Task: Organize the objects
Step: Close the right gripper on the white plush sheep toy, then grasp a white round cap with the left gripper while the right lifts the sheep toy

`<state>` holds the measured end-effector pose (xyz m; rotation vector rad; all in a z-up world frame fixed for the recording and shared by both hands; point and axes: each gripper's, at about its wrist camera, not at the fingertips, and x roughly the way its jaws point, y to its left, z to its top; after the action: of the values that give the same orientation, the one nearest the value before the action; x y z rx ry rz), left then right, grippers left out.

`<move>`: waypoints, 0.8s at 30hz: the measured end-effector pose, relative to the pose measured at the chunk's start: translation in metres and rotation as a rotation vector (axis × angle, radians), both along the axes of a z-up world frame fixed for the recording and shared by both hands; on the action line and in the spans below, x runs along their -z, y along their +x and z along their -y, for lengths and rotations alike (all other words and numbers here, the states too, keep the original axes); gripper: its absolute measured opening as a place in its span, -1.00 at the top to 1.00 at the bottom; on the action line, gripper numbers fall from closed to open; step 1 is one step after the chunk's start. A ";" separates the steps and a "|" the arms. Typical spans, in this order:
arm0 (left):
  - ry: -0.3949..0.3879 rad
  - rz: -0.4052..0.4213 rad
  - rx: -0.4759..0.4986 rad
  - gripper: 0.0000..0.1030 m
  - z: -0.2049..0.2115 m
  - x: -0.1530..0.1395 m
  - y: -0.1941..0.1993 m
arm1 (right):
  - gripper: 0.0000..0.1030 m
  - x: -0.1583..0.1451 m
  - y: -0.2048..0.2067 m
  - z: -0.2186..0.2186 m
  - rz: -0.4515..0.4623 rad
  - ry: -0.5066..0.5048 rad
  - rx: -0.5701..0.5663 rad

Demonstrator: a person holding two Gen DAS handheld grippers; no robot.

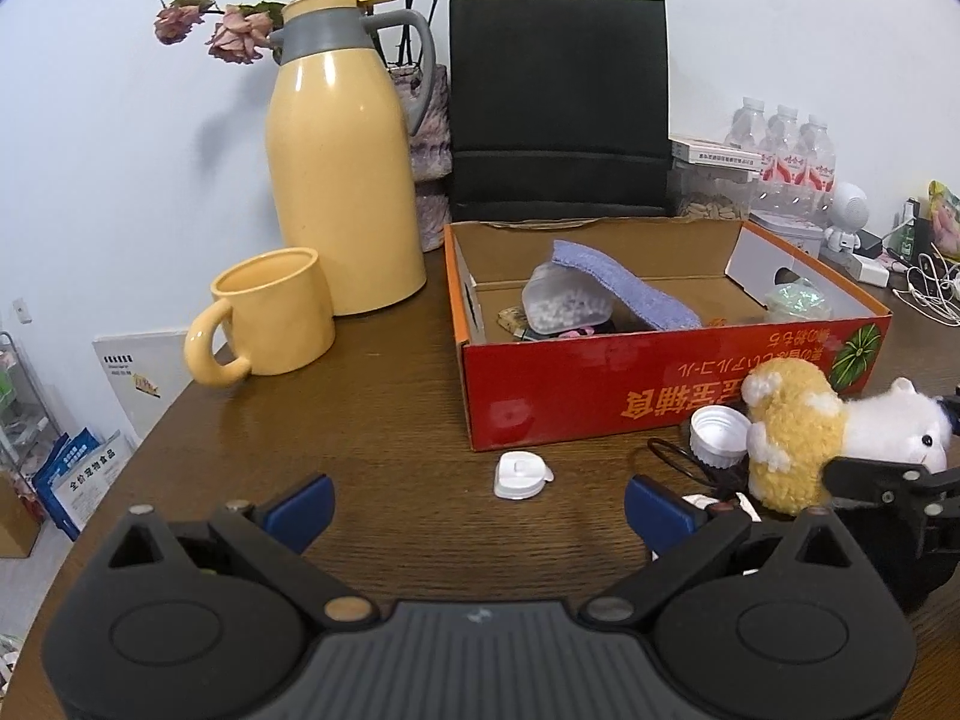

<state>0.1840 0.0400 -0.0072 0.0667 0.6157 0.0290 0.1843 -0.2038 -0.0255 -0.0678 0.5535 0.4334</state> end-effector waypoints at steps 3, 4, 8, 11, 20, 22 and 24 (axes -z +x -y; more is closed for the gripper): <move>-0.004 0.003 -0.008 -1.00 -0.002 0.000 -0.001 | -0.10 -0.001 -0.008 0.004 0.018 0.026 0.016; -0.005 0.002 -0.011 -1.00 -0.002 0.000 -0.001 | -0.08 -0.001 -0.011 0.005 0.026 0.029 0.020; -0.006 -0.003 -0.021 -1.00 -0.004 0.000 -0.002 | -0.05 -0.002 -0.021 0.006 0.057 0.045 0.029; -0.007 -0.009 -0.030 -1.00 -0.005 0.000 -0.001 | -0.04 -0.006 -0.030 0.012 0.097 0.070 0.054; 0.020 -0.058 -0.035 -1.00 0.000 0.011 0.012 | -0.04 -0.011 -0.041 0.037 0.177 0.133 0.175; 0.030 -0.064 -0.039 -1.00 0.003 0.013 0.019 | -0.04 -0.011 -0.042 0.041 0.184 0.141 0.190; 0.047 -0.068 -0.054 -1.00 0.007 0.016 0.029 | -0.04 -0.011 -0.042 0.042 0.187 0.144 0.201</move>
<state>0.2129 0.0330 -0.0230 0.0970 0.6848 0.0941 0.1419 -0.2455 -0.0147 0.0845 0.3398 0.2668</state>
